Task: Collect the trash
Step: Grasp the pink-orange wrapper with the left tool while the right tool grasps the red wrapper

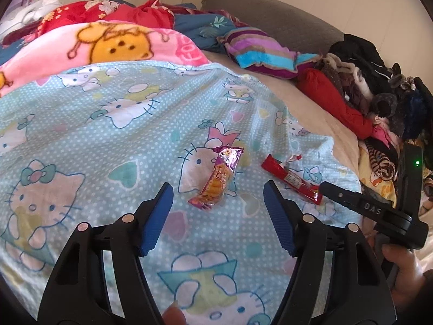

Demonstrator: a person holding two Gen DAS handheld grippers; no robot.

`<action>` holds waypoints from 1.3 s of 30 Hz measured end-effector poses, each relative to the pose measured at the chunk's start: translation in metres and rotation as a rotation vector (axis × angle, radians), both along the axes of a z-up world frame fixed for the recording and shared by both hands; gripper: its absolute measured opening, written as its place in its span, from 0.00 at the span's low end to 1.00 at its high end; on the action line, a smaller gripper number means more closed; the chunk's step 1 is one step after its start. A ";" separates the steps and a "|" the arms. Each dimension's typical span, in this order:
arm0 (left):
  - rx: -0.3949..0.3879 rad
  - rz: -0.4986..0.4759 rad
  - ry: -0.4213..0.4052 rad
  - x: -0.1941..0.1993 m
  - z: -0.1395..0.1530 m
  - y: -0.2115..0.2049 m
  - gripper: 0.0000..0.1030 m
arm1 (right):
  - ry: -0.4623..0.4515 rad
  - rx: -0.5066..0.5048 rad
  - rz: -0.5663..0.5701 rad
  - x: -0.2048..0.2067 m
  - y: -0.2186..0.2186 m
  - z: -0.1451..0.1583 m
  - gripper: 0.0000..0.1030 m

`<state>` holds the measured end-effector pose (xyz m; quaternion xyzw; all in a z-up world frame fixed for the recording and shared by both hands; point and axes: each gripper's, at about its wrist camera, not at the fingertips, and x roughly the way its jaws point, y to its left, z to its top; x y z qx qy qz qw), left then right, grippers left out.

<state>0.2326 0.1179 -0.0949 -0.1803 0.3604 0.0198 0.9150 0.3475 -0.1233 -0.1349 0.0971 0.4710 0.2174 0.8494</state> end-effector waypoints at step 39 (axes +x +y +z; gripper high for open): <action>-0.015 -0.179 -0.078 -0.033 0.037 -0.084 0.05 | -0.203 0.015 -0.034 -0.107 -0.105 0.082 0.01</action>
